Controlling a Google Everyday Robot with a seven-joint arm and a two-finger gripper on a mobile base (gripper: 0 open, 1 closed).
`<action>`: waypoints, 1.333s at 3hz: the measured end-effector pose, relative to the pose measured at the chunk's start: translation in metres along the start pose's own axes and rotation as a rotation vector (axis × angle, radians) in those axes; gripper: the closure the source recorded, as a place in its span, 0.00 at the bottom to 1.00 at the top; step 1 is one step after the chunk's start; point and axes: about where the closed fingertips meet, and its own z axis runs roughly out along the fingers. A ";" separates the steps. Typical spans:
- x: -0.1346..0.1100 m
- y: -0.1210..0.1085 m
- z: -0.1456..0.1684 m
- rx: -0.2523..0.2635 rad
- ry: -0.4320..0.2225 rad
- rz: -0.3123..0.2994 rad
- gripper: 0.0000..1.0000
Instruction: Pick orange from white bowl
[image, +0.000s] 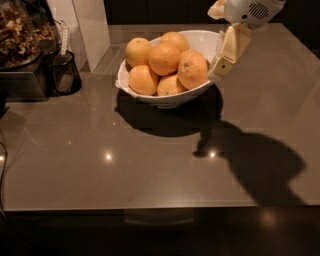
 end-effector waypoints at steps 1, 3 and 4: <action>-0.001 -0.003 0.003 -0.002 -0.005 0.001 0.17; -0.003 -0.004 0.009 -0.013 -0.011 0.007 0.37; -0.007 0.000 0.027 -0.074 -0.019 0.017 0.30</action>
Offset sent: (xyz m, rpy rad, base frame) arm 0.0038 0.0015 -0.0019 0.0049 0.0016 0.0014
